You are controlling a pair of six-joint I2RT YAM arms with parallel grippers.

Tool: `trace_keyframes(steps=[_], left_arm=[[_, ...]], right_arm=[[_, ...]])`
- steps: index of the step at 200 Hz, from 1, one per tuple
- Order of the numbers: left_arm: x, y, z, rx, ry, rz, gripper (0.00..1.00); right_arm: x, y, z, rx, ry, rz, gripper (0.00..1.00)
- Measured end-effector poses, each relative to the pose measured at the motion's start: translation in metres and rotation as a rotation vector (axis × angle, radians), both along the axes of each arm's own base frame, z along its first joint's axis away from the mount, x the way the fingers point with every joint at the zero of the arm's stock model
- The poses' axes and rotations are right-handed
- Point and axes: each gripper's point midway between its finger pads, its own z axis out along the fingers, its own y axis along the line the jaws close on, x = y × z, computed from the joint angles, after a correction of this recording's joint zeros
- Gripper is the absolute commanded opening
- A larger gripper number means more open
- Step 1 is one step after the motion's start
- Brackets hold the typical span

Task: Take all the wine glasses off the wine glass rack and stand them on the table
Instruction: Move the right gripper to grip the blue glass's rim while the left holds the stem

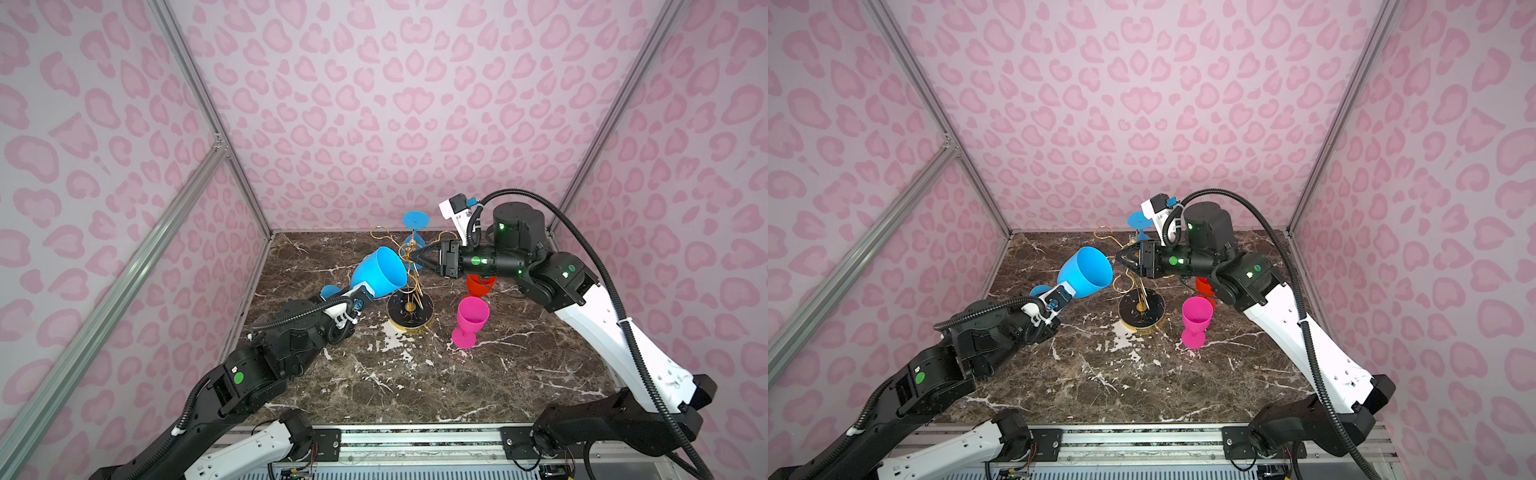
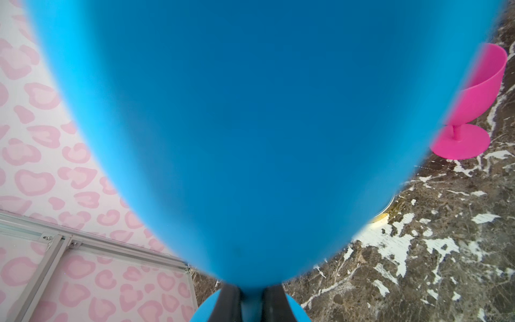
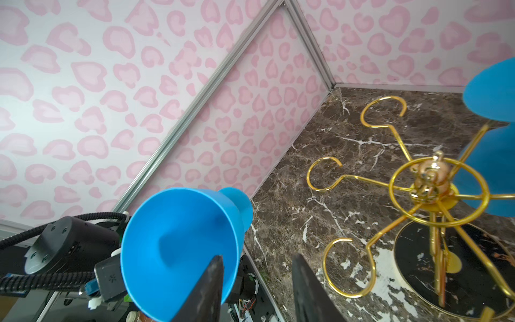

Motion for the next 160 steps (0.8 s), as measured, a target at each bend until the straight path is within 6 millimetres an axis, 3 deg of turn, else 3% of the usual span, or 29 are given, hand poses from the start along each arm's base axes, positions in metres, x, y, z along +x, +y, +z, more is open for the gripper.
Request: trace_keyframes(steps=[89,160], left_arm=[[0.001,0.000,-0.002,0.029,-0.006,-0.001,0.04],[0.001,-0.001,-0.005,0.041,-0.005,-0.009,0.04]], right_arm=[[-0.006,0.012,-0.014,-0.025,0.027,0.040,0.36],[-0.007,0.020,-0.021,-0.037,0.036,0.063,0.23]])
